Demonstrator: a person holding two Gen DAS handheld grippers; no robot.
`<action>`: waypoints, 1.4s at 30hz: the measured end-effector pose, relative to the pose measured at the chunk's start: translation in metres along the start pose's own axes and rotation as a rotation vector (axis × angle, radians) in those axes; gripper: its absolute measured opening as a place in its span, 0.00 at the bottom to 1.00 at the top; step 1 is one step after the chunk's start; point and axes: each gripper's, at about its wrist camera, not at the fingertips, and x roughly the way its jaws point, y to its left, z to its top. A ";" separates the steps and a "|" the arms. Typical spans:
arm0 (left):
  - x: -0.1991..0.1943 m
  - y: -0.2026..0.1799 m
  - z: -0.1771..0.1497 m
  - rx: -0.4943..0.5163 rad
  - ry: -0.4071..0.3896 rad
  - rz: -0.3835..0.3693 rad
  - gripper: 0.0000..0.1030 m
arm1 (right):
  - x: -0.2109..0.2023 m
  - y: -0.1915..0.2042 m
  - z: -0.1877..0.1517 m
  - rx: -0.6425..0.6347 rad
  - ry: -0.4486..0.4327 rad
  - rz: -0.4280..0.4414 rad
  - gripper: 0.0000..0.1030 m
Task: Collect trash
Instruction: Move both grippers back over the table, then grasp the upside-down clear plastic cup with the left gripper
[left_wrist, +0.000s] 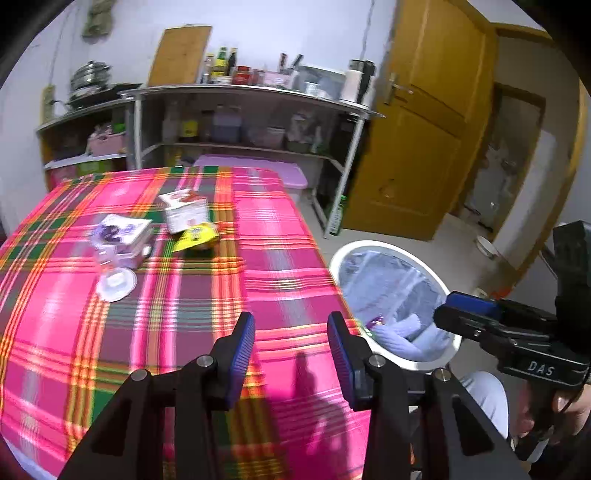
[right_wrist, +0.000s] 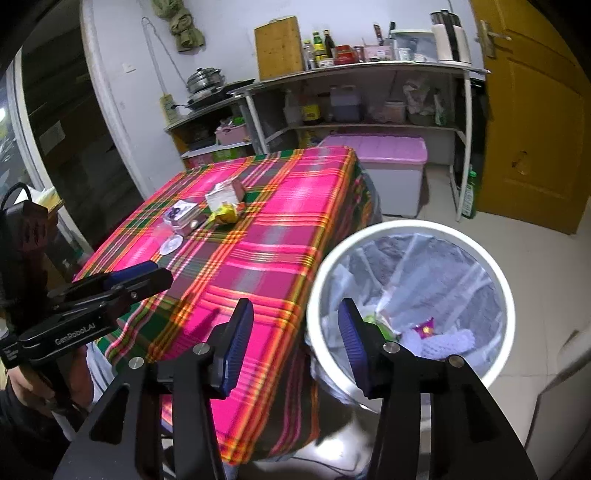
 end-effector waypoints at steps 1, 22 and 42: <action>-0.002 0.004 0.000 -0.007 -0.004 0.010 0.39 | 0.002 0.002 0.002 -0.003 0.002 0.002 0.47; -0.011 0.096 0.009 -0.135 -0.040 0.181 0.40 | 0.050 0.046 0.035 -0.086 0.037 0.049 0.47; 0.056 0.159 0.037 -0.219 0.042 0.227 0.44 | 0.108 0.061 0.072 -0.084 0.075 0.074 0.47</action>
